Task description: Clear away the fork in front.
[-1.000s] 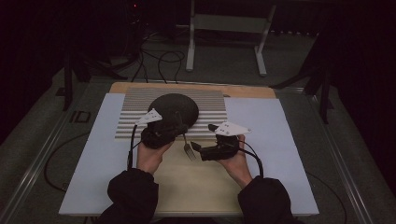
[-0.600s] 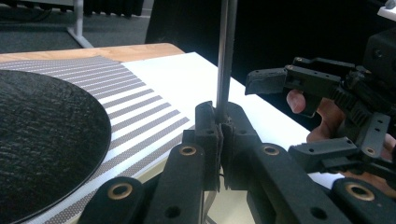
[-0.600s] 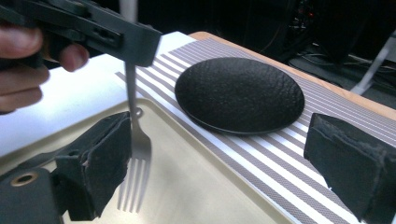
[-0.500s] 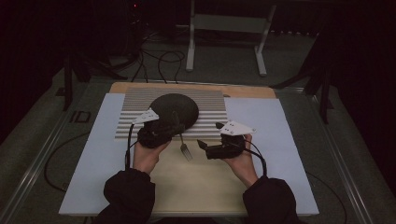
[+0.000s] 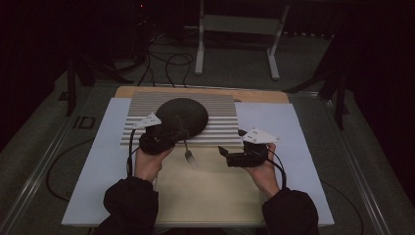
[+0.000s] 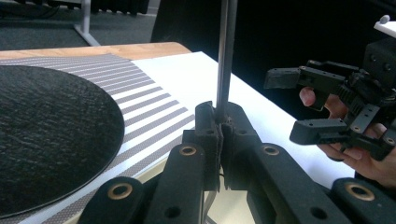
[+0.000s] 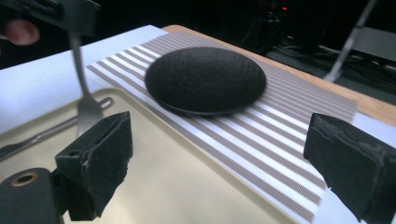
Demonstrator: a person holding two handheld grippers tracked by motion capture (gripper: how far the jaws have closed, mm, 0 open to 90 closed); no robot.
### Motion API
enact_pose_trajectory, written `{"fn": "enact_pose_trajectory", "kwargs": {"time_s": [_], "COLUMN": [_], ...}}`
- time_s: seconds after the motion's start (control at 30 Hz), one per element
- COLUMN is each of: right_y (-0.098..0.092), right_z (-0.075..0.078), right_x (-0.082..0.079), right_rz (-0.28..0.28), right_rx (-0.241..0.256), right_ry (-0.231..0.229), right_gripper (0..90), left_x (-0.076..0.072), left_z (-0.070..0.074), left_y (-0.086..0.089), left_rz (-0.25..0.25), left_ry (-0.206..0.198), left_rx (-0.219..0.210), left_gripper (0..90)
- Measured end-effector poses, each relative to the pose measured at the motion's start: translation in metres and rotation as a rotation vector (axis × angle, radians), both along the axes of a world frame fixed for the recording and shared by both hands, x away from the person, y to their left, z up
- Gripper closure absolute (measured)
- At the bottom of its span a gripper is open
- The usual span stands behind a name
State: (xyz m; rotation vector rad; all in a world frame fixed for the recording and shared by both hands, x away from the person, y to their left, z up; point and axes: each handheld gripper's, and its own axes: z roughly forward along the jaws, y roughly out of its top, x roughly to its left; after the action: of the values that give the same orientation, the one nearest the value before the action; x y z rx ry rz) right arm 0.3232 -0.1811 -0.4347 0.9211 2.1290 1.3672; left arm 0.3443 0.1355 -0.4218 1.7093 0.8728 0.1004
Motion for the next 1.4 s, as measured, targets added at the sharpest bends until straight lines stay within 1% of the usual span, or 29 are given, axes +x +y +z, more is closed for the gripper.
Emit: {"fn": "enact_pose_trajectory", "kwargs": {"time_s": [0.07, 0.13, 0.23, 0.33, 0.4, 0.47, 0.5, 0.57, 0.7, 0.87, 0.93, 1.13, 1.23, 1.4], "right_y": [-0.008, -0.016, -0.029, -0.040, -0.048, -0.055, -0.058, -0.065, -0.076, -0.087, -0.091, -0.101, -0.103, -0.104], "right_z": [-0.003, -0.006, -0.009, -0.013, -0.014, -0.014, -0.014, -0.018, -0.024, -0.027, -0.028, -0.033, -0.036, -0.039], "right_x": [-0.002, -0.004, -0.008, -0.011, -0.014, -0.017, -0.018, -0.021, -0.026, -0.034, -0.037, -0.043, -0.045, -0.046], "right_rz": [-0.021, -0.035, -0.067, -0.093, -0.113, -0.131, -0.144, -0.165, -0.188, -0.204, -0.213, -0.234, -0.250, -0.263], "right_rx": [0.007, 0.014, 0.022, 0.030, 0.035, 0.052, 0.051, 0.050, 0.045, 0.028, 0.016, 0.030, 0.038, 0.043], "right_ry": [0.007, 0.007, -0.002, 0.015, 0.009, -0.016, -0.020, -0.026, -0.020, -0.052, -0.072, -0.081, -0.074, -0.079], "right_gripper": [8.2, 8.2, 8.3, 8.3, 8.3, 8.7, 8.7, 8.7, 8.7, 8.7, 8.7, 8.6, 8.7, 8.7], "left_x": [0.000, 0.001, 0.001, 0.001, 0.001, 0.001, 0.001, 0.001, 0.001, 0.001, 0.001, 0.000, -0.001, -0.003], "left_z": [0.001, 0.001, 0.002, 0.002, 0.002, 0.002, 0.001, 0.001, 0.001, 0.001, 0.000, 0.000, -0.001, -0.004], "left_y": [0.001, 0.003, 0.006, 0.008, 0.009, 0.010, 0.011, 0.013, 0.015, 0.018, 0.020, 0.022, 0.024, 0.028], "left_rz": [0.003, 0.006, 0.012, 0.015, 0.017, 0.021, 0.021, 0.024, 0.027, 0.028, 0.028, 0.025, 0.023, 0.025], "left_ry": [0.003, 0.004, 0.005, 0.010, 0.015, 0.020, 0.022, 0.028, 0.038, 0.046, 0.049, 0.059, 0.063, 0.076], "left_rx": [0.010, 0.010, 0.012, 0.020, 0.030, 0.037, 0.041, 0.041, 0.052, 0.059, 0.067, 0.072, 0.072, 0.068], "left_gripper": [87.2, 87.2, 87.2, 87.1, 87.2, 87.2, 87.2, 87.2, 87.2, 87.2, 87.2, 87.2, 87.2, 87.2]}}
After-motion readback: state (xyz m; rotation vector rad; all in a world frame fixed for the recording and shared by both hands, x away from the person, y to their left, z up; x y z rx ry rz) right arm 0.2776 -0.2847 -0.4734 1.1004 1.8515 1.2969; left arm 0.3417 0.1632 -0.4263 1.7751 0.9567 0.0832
